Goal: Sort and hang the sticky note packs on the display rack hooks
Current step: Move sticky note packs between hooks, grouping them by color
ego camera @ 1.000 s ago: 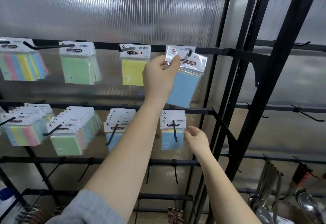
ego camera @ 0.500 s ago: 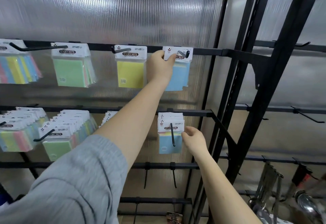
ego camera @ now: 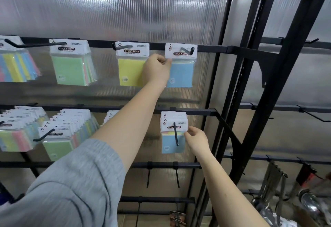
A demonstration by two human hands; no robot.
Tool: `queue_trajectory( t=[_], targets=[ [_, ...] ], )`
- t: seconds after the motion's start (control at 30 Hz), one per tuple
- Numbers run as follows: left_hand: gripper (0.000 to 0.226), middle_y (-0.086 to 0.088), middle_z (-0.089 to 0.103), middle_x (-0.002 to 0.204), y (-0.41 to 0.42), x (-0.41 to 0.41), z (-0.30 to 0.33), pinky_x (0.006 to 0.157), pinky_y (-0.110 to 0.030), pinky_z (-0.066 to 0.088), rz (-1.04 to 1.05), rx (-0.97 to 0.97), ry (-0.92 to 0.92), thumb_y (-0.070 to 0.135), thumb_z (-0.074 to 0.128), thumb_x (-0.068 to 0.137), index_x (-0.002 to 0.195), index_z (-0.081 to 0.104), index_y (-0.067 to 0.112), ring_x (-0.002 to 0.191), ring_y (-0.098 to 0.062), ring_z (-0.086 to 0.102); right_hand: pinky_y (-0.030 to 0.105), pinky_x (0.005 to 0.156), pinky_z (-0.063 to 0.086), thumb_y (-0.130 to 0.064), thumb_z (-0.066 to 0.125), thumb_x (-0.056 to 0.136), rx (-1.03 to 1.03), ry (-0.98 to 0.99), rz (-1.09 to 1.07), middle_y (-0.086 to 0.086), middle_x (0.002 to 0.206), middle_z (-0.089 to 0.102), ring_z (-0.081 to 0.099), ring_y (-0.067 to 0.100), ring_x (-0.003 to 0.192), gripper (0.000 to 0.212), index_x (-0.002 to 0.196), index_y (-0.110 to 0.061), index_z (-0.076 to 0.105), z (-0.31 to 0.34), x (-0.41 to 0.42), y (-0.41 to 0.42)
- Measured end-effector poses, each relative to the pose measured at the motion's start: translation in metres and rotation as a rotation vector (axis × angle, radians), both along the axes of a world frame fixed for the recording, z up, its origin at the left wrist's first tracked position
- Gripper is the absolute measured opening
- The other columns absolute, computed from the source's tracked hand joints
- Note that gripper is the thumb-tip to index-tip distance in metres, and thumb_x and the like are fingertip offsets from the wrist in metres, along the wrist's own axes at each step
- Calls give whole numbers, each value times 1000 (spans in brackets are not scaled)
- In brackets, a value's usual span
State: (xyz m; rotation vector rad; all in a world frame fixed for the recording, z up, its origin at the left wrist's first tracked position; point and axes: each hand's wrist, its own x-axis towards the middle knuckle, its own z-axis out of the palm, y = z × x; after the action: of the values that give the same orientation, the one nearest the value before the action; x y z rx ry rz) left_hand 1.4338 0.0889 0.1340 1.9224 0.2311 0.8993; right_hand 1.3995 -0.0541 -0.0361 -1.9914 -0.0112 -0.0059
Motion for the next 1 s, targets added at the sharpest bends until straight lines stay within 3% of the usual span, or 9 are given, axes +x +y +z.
queue_trajectory(
  t=[0.13,0.23,0.3,0.37,0.43,0.5,0.7,0.87,1.0],
  targets=[
    [26,3,64,98,18,-14,-11,76,-26,45,-109,39,117,36,60,90,103,63,13,92,-15,59,22,65,43,-16,47,97,-2,-32,18,0,119,65,59,13,101,30,124,-16,60,-2,-7,8],
    [20,-1,67,91,30,-32,-21,76,-29,47,-156,44,148,33,57,92,95,64,15,85,-18,62,14,51,35,-15,44,98,21,-43,-14,-3,106,66,54,-1,76,25,115,-18,62,-3,-13,14],
    [17,-1,68,82,38,-45,-28,71,-27,46,-172,7,151,31,57,93,82,62,18,74,-17,62,13,48,33,-15,44,98,25,-49,-66,-2,101,66,53,0,72,24,111,-18,63,-5,-16,17],
    [18,5,65,74,46,-59,-36,64,-23,45,-179,-23,161,28,56,93,78,61,20,64,-10,58,14,48,34,-14,44,97,45,-47,-120,1,102,68,56,7,76,23,108,-15,65,-7,-21,22],
    [15,7,64,75,55,-72,-45,61,-21,44,-178,-32,187,27,55,94,88,63,16,61,-6,57,13,48,35,-12,45,97,42,-56,-164,5,104,69,55,15,82,23,107,-11,65,-8,-27,26],
    [16,3,66,78,67,-84,-55,67,-22,47,-165,-57,206,25,56,94,95,65,12,63,-7,58,11,47,32,-11,45,97,40,-66,-206,4,103,67,54,15,84,22,106,-7,64,-8,-33,30],
    [14,5,66,82,98,-110,-83,74,-30,49,-77,-87,297,27,54,94,91,64,17,71,-7,61,20,55,36,-23,50,97,157,-94,-346,3,102,64,54,16,86,23,112,-10,63,-10,-51,41],
    [21,0,67,94,120,-128,-106,81,-32,50,-1,-206,326,25,51,94,104,64,12,81,-12,62,29,67,35,-28,50,97,297,-67,-221,9,78,62,51,18,74,36,86,2,66,-6,-54,39],
    [13,6,70,89,136,-136,-131,91,-43,50,89,-236,381,32,53,88,82,64,28,91,-18,64,28,63,33,-24,49,97,325,-62,-214,6,67,55,46,18,64,35,76,1,64,1,-60,35]
  ],
)
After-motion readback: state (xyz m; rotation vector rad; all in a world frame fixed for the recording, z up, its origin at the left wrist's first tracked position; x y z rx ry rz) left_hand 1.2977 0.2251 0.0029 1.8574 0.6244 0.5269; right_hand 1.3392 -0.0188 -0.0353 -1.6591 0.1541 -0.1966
